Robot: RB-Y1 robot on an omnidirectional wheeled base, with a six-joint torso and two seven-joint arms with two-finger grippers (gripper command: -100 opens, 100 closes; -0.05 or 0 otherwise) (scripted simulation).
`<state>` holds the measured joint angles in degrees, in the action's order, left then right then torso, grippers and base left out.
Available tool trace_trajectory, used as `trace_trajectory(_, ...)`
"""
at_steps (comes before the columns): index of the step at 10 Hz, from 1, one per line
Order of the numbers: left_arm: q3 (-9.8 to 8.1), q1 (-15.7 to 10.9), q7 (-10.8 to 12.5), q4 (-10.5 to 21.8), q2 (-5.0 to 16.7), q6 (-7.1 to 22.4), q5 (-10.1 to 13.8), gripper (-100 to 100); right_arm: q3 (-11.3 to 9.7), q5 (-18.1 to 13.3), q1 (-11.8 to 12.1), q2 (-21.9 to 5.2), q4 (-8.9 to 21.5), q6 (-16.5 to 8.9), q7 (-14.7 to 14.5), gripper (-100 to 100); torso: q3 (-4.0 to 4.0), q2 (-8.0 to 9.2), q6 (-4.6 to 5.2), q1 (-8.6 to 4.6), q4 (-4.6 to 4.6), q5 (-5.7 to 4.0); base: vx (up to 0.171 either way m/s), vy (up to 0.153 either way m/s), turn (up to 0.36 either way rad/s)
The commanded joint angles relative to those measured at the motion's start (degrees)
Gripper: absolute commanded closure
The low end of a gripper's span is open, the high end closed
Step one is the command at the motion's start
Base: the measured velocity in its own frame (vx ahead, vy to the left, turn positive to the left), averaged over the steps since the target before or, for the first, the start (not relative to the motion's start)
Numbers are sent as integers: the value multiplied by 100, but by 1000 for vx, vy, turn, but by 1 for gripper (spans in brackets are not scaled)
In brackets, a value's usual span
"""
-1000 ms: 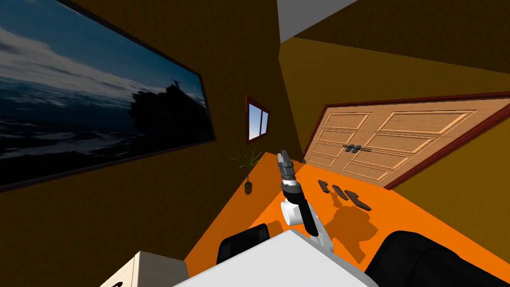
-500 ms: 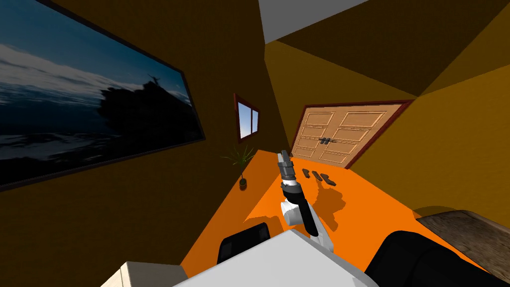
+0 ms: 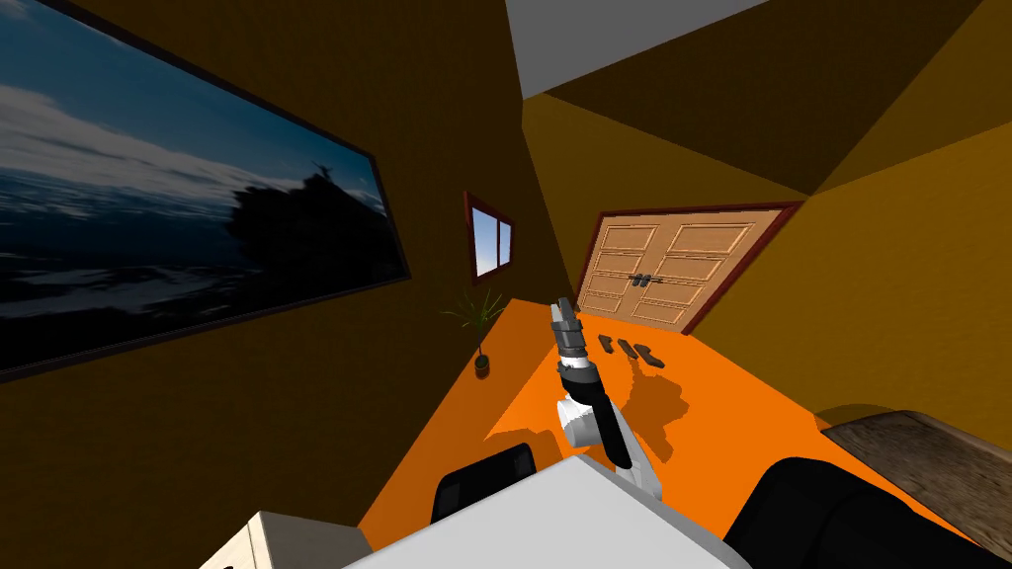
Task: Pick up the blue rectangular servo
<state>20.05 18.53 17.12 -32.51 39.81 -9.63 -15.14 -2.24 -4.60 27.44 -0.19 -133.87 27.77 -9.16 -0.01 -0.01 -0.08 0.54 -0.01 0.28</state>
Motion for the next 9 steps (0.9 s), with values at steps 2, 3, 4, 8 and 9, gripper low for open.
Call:
trace_trajectory(2, 0, 0, 0, 0, 0, 0, 0, 0, 0, 0, 0, 0, 0, 0, 0, 0, -1, -1, 0, 0, 0, 0, 0, 0, 0)
trace_trajectory(3, -20, 99, -50, -131, 55, -45, -48, 100, 0, 0, 0, 0, 0, 0, 0, 0, -1, -2, 0, 0, -1, 0, 89, -8, 253)
trace_trajectory(4, -28, 157, -85, -206, 99, -92, -86, 100, 1, 0, 2, 0, 0, 0, 0, 0, -14, -25, -11, -4, -7, -2, 162, -33, 309)
trace_trajectory(8, -60, 415, -229, -523, 286, -281, -243, 100, 1, 0, 3, 0, -1, 1, 0, 0, -45, -78, 0, -14, -16, -4, 167, -34, 253)
trace_trajectory(9, -60, 425, -235, -541, 292, -291, -247, 0, 0, 0, 1, 0, -1, 0, 0, 0, -28, -48, 6, -4, -10, -1, 15, -5, -11)
